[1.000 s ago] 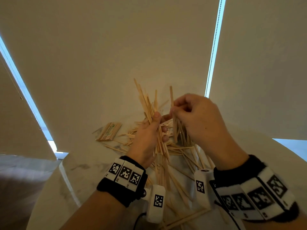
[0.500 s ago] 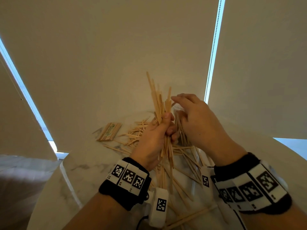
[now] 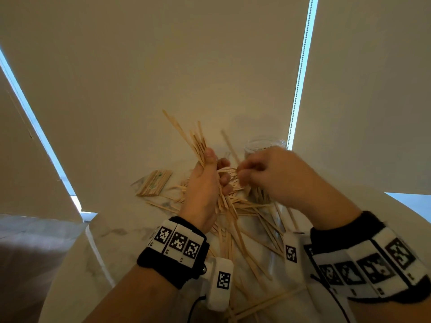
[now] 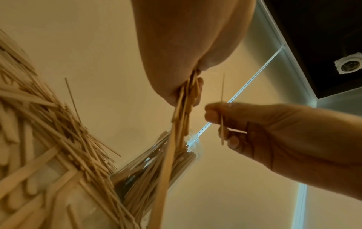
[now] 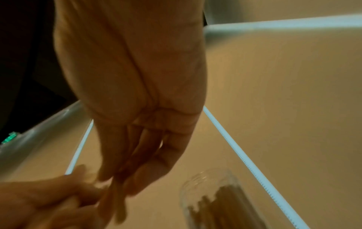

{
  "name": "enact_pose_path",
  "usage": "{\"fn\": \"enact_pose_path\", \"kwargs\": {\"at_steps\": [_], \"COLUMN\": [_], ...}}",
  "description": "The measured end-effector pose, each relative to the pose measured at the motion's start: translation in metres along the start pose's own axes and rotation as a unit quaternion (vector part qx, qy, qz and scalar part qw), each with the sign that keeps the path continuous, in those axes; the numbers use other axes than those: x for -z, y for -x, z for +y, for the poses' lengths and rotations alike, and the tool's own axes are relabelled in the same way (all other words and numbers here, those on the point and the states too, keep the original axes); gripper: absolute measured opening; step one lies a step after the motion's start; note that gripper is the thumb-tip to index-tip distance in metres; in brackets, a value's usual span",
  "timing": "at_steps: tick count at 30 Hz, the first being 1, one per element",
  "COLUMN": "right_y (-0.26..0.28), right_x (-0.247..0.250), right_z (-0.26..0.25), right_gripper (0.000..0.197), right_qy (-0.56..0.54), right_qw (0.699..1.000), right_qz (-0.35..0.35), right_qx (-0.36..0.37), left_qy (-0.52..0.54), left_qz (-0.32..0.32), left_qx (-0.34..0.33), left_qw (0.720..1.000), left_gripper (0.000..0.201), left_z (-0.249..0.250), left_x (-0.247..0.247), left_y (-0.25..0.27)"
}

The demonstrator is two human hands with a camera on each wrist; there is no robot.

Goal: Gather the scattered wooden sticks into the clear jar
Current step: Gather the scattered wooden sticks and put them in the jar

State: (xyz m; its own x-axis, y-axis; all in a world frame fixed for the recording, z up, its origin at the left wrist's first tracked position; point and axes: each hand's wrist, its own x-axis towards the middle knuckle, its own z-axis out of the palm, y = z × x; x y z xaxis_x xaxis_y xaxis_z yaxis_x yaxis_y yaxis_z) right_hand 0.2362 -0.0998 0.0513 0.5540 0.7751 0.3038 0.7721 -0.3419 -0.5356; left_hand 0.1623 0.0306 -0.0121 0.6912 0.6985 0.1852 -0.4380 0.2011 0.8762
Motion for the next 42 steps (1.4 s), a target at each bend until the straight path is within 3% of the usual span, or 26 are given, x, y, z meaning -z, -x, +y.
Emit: {"fn": "enact_pose_path", "kwargs": {"at_steps": [2, 5, 9, 11, 13, 15, 18, 21, 23, 28, 33, 36, 39, 42], "right_y": [0.001, -0.003, -0.004, 0.0, 0.004, 0.006, 0.005, 0.003, 0.004, 0.003, 0.0, -0.006, -0.01, -0.01], "right_x": [-0.016, -0.034, -0.04, -0.041, -0.043, -0.047, -0.055, -0.057, -0.058, -0.059, -0.041, -0.027, -0.022, -0.024], "right_z": [-0.009, -0.01, -0.007, -0.005, -0.006, -0.004, 0.001, 0.002, 0.002, 0.003, 0.015, 0.02, 0.014, 0.004], "right_gripper": [0.021, 0.02, 0.025, 0.036, 0.046, 0.033, 0.015, 0.014, 0.025, 0.019, 0.018, 0.017, 0.016, 0.015], "right_qy": [0.055, 0.13, 0.124, 0.096, 0.123, 0.129, 0.044, -0.029, -0.041, 0.003, 0.087, 0.053, -0.053, -0.099], "right_qw": [0.996, 0.989, 0.99, 0.99, 0.968, 0.942, 0.938, 0.94, 0.941, 0.951, 0.962, 0.982, 0.997, 0.995], "right_qz": [-0.061, -0.031, -0.038, -0.105, -0.221, -0.309, -0.338, -0.327, -0.324, -0.306, -0.246, -0.154, -0.027, 0.017], "right_qx": [0.027, 0.055, 0.048, 0.025, -0.006, -0.038, -0.067, -0.094, -0.085, -0.049, -0.079, -0.096, -0.058, -0.02], "left_qy": [-0.027, -0.027, -0.034, 0.002, 0.07, 0.133, 0.19, 0.19, 0.188, 0.199, 0.216, 0.149, 0.068, 0.009], "left_qz": [0.008, 0.004, 0.023, 0.056, 0.075, 0.074, 0.069, 0.07, 0.072, 0.087, 0.126, 0.125, 0.08, 0.009], "left_qx": [-0.008, -0.017, -0.013, -0.011, -0.016, -0.011, 0.003, -0.009, -0.016, -0.015, -0.027, 0.008, 0.064, 0.102], "left_qw": [1.0, 0.999, 0.999, 0.998, 0.995, 0.988, 0.979, 0.979, 0.979, 0.976, 0.968, 0.981, 0.992, 0.995], "left_gripper": [0.059, 0.041, 0.034, 0.033, 0.033, 0.032, 0.031, 0.032, 0.032, 0.034, 0.039, 0.048, 0.057, 0.067], "left_z": [-0.002, -0.001, -0.003, -0.001, 0.004, 0.007, 0.007, 0.006, 0.006, 0.007, 0.024, 0.016, 0.004, 0.0], "left_x": [0.003, 0.007, 0.009, 0.009, 0.01, 0.013, 0.015, 0.015, 0.014, 0.011, 0.026, 0.026, 0.009, -0.004], "left_y": [-0.001, -0.001, -0.007, -0.009, -0.012, -0.014, -0.014, -0.015, -0.016, -0.014, -0.019, -0.017, -0.009, 0.001]}}
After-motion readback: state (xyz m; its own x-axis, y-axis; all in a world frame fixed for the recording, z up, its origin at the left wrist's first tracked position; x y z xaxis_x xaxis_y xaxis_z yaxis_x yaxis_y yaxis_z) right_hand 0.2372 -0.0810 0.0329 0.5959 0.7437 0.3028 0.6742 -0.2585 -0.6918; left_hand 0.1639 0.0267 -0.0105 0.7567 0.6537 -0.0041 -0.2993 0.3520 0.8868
